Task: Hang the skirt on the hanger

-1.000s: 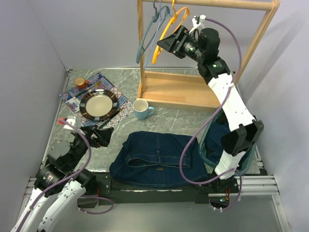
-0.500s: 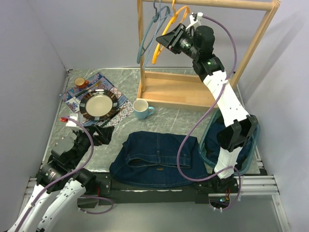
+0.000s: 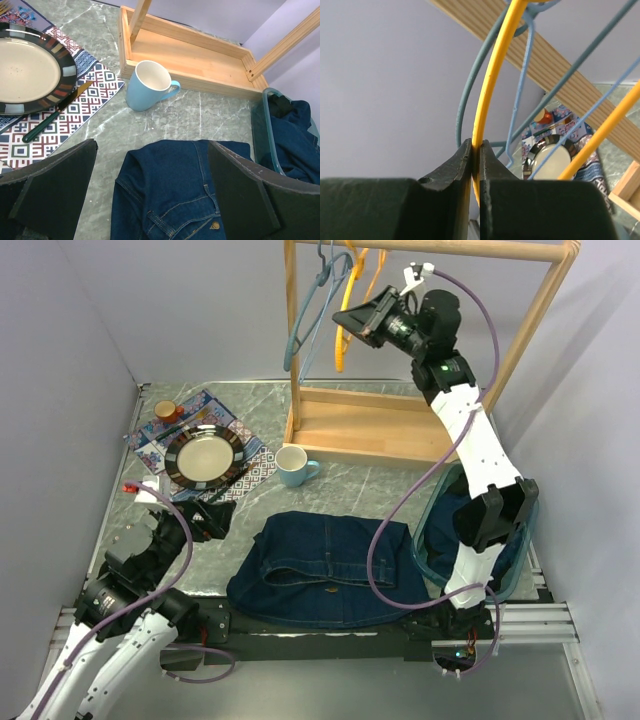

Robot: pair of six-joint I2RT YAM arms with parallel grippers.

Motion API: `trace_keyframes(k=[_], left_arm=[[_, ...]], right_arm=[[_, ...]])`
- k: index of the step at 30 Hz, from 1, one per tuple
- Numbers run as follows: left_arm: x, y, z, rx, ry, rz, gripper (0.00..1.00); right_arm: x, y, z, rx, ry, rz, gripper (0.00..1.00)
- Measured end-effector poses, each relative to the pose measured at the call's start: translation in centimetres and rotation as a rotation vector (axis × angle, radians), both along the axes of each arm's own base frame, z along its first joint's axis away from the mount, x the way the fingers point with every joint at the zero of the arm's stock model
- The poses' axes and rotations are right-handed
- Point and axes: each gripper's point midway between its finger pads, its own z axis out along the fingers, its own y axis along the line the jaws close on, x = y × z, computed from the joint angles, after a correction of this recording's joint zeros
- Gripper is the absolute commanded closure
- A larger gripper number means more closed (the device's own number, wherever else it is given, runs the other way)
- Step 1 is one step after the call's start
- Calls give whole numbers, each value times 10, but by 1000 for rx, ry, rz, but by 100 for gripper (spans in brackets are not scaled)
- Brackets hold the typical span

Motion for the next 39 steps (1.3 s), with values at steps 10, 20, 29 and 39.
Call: trace_keyframes(k=[10,20,29,39], left_arm=[[-1,-1,1,-1,-8,-8,3],[-6,-20,12,66,-110,-149,3],[-26,-57,59,367,-502,-480,3],[-32,-93,115,630,-822,-732,3]], right_arm=[[-48,-21,12,67,-7,98,100],[-147,-32,10,26,-104,216,100],[-253,-57,-105,-378,-242,346,100],[-348,-96,-226,-811,-461,675,100]])
